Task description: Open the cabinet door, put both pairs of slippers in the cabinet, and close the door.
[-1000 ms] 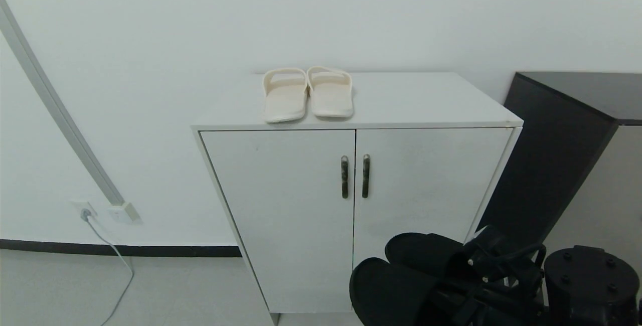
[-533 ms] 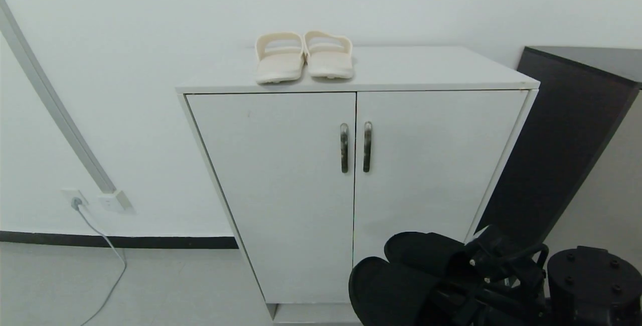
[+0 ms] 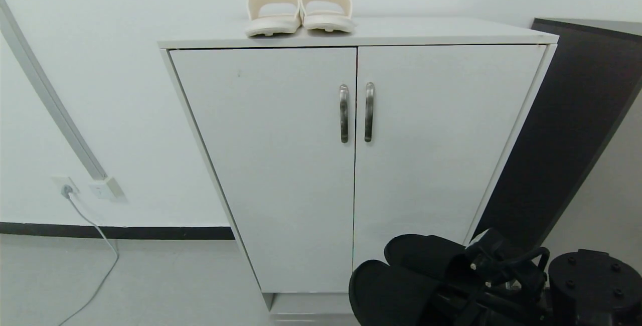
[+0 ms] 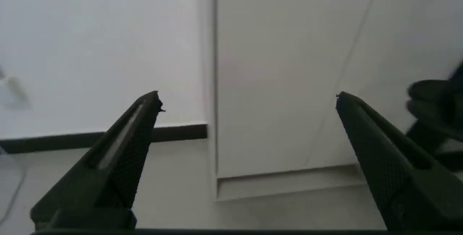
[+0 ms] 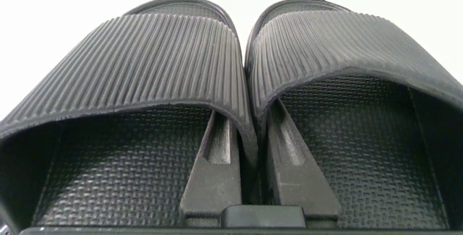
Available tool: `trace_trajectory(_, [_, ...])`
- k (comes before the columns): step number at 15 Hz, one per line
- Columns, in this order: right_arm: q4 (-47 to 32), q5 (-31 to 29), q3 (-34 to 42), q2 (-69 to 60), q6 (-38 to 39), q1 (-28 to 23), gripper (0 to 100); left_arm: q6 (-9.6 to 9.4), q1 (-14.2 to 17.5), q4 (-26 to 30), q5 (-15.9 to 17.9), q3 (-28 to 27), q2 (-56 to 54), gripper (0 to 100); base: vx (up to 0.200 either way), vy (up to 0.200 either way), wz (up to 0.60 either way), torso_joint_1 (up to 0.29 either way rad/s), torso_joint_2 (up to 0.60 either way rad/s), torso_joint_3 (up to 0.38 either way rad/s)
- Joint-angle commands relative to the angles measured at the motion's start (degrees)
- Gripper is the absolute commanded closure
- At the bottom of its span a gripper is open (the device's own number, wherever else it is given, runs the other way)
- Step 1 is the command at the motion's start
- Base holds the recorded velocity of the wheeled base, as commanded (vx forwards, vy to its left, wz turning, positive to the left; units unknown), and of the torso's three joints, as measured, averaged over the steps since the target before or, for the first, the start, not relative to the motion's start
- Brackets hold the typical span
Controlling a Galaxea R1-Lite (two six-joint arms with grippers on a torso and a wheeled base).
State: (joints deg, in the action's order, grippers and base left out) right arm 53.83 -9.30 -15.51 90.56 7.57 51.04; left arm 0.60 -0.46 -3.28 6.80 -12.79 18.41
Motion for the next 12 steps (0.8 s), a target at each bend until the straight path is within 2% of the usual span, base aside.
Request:
trace_trajectory(1, [0.04, -0.01, 0.04, 0.05, -0.01, 0.02, 100, -0.69, -0.68, -9.29, 9.98, -3.38, 19.39, 0, 0.000, 0.000, 0.00, -0.007, 0.11, 0.095])
trace_trajectory(2, [0.04, -0.01, 0.04, 0.05, -0.01, 0.02, 100, -2.09, -2.53, -10.43, 12.36, -5.23, 23.16, 0, 0.000, 0.000, 0.00, -0.007, 0.06, 0.046])
trace_trajectory(4, [0.04, -0.01, 0.04, 0.14, -0.01, 0.02, 100, -1.48, -10.52, -12.01, 12.62, -10.42, 30.55, 0, 0.000, 0.000, 0.00, 0.000, 0.00, 0.000])
trace_trajectory(6, [0.04, -0.10, -0.14, 0.23, 0.08, -0.07, 100, 0.63, -16.68, -16.41, 12.27, -15.25, 37.93, 0, 0.000, 0.000, 0.00, 0.000, 0.00, 0.000])
trace_trajectory(9, [0.04, -0.01, -0.40, 0.49, 0.25, -0.15, 100, 6.17, -23.79, -17.73, 11.04, -25.01, 47.42, 0, 0.000, 0.000, 0.00, 0.000, 0.00, 0.000])
trace_trajectory(10, [0.04, -0.01, -0.49, 0.58, 0.34, -0.24, 100, 7.05, -25.99, -17.73, 11.04, -27.99, 49.88, 0, 0.000, 0.000, 0.00, 0.000, 0.00, 0.000])
trace_trajectory(12, [0.04, -0.01, -0.67, 1.02, 0.43, -0.33, 100, 7.31, -29.95, -17.73, 11.48, -33.00, 54.45, 0, 0.000, 0.000, 0.00, 0.000, 0.00, 0.000])
